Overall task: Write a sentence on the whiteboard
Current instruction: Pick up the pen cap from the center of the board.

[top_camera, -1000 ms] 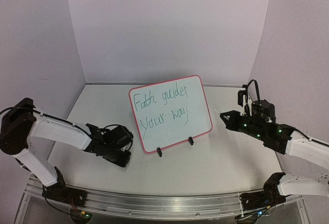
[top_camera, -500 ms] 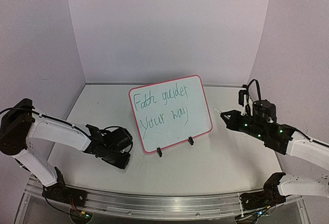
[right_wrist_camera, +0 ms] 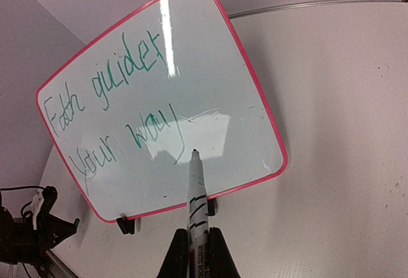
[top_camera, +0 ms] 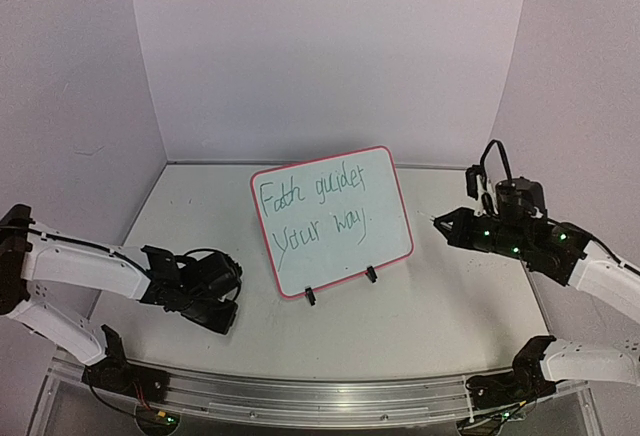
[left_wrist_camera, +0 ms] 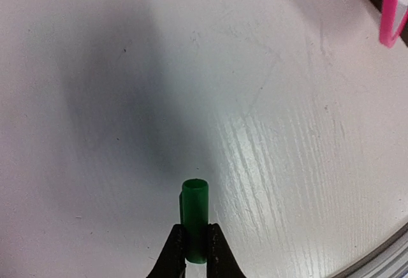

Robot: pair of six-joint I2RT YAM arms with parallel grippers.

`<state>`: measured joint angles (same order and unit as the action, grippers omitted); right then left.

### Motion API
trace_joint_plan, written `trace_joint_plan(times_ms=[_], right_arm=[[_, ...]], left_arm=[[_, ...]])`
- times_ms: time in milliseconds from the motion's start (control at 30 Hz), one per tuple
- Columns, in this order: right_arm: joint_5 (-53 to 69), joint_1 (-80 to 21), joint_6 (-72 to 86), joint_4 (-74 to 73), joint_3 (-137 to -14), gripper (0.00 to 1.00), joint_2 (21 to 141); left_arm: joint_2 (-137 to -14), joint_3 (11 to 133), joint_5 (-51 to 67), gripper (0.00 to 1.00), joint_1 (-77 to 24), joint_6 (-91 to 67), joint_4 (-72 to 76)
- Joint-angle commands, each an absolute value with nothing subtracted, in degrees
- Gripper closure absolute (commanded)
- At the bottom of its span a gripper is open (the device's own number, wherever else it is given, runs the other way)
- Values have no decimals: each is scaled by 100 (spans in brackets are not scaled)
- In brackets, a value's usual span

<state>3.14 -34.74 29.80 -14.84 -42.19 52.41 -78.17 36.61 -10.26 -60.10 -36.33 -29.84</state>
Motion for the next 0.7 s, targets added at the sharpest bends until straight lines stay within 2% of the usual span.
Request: trace_joint_plan(times_ms=[0, 200, 367, 667], right_arm=[[957, -3458, 2780, -2278, -4904, 100, 5265], [2889, -3456, 2510, -2553, -5522, 100, 5950], [4814, -3465, 2482, -2646, -5901, 100, 6522], [6204, -3551, 2542, -2635, -6185, 100, 6980]], left_arm=[[-7074, 3962, -1172, 100, -6023, -3594, -3292], [-6371, 4469, -1067, 100, -6021, -2887, -3603], [-5848, 4522, 452, 100, -6029, -1574, -3229], [-6357, 5106, 2180, 100, -6029, -866, -3258]])
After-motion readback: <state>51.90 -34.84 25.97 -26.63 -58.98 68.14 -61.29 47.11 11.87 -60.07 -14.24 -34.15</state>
